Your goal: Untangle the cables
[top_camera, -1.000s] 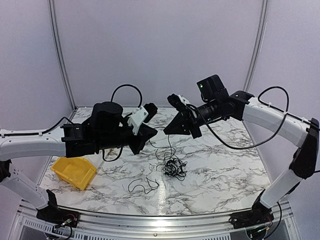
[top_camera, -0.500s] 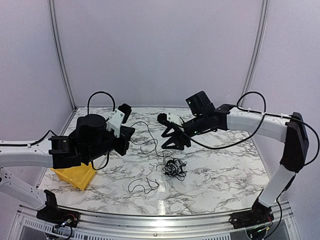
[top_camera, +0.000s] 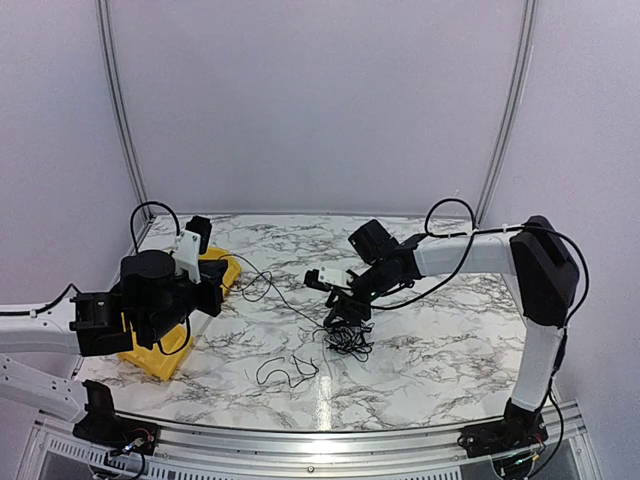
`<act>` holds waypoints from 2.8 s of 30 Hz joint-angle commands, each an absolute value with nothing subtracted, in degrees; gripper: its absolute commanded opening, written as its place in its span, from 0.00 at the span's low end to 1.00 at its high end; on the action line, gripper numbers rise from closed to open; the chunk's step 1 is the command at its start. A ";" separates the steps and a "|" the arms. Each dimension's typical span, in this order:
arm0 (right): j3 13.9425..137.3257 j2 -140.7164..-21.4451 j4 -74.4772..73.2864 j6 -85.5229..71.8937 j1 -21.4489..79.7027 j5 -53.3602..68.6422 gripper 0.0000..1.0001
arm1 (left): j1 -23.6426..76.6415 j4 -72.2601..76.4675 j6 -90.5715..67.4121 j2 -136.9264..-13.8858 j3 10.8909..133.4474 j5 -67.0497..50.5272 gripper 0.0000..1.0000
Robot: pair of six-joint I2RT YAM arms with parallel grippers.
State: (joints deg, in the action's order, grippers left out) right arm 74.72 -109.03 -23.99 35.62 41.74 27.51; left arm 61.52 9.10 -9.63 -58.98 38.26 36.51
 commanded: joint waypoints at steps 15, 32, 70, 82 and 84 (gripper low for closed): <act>78.27 -119.11 -26.62 31.58 41.72 29.24 0.60 | 61.44 -8.23 -4.03 -41.67 53.43 53.49 0.00; 78.49 -120.49 -25.86 30.18 38.63 23.42 0.55 | 61.44 -10.90 10.06 -45.76 83.73 60.29 0.00; 80.09 -123.13 -28.21 29.93 35.45 20.49 0.51 | 61.57 -8.70 27.15 -60.54 114.26 61.47 0.00; 80.43 -122.91 -28.67 29.97 35.52 21.57 0.51 | 61.53 -5.26 31.99 -58.64 107.60 65.00 0.00; 80.42 -122.71 -28.82 30.02 35.52 21.56 0.51 | 61.52 -4.41 31.99 -58.05 104.64 65.42 0.00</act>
